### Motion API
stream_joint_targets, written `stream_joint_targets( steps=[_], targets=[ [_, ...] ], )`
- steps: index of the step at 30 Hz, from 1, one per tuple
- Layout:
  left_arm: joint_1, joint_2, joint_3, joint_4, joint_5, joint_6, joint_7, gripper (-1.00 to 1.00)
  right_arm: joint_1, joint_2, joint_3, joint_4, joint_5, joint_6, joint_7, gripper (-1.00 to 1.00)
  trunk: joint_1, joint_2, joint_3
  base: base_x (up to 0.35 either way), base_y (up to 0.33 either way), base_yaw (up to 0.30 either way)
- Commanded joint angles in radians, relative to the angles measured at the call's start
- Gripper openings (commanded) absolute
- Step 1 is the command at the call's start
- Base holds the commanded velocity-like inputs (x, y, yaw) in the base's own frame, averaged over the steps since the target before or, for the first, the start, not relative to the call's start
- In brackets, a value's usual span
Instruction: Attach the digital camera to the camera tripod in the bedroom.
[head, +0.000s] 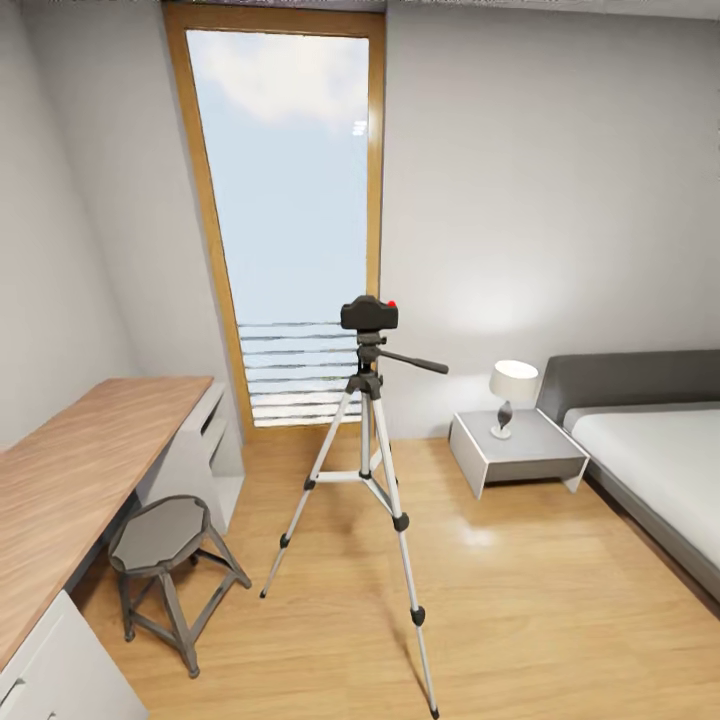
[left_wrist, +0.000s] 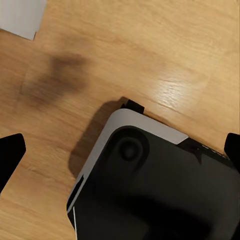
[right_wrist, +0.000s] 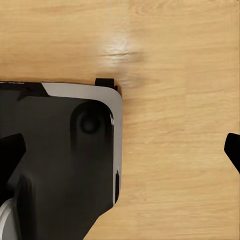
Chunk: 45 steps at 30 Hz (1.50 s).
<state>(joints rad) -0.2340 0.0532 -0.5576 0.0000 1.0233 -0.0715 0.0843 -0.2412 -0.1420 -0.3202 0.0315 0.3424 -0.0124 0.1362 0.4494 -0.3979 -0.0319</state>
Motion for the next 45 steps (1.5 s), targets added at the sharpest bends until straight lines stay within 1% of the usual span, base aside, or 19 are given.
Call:
stream_joint_targets(
  steps=[1, 8, 16, 38, 45],
  targets=[
    [-0.001, 0.000, -0.008, 0.000, 0.006, -0.002, 0.003, 1.00, -0.001, -0.001, -0.009, 0.002, 0.008, -0.001, 0.002, 1.00, 0.001, -0.002, -0.001, 0.000, 0.000, 0.000],
    [-0.001, 0.002, -0.008, 0.000, 0.006, -0.002, 0.003, 1.00, -0.002, -0.001, -0.008, 0.002, 0.009, -0.003, 0.003, 1.00, 0.001, -0.002, 0.011, 0.000, 0.000, 0.000],
    [-0.001, 0.002, -0.010, -0.001, 0.006, -0.002, 0.003, 1.00, -0.002, -0.001, -0.009, 0.002, 0.009, -0.023, 0.003, 1.00, 0.001, -0.002, 0.024, 0.000, 0.000, 0.000],
    [-0.001, 0.002, -0.008, 0.001, 0.012, 0.010, 0.008, 1.00, -0.001, -0.001, -0.012, 0.004, 0.006, -0.022, 0.002, 1.00, 0.001, -0.002, 0.059, 0.000, 0.000, 0.000],
    [-0.001, 0.002, -0.008, 0.001, 0.012, 0.010, 0.008, 1.00, 0.015, -0.001, -0.013, 0.004, 0.006, -0.025, 0.002, 1.00, 0.001, -0.002, 0.070, 0.000, 0.000, 0.000]
  ],
)
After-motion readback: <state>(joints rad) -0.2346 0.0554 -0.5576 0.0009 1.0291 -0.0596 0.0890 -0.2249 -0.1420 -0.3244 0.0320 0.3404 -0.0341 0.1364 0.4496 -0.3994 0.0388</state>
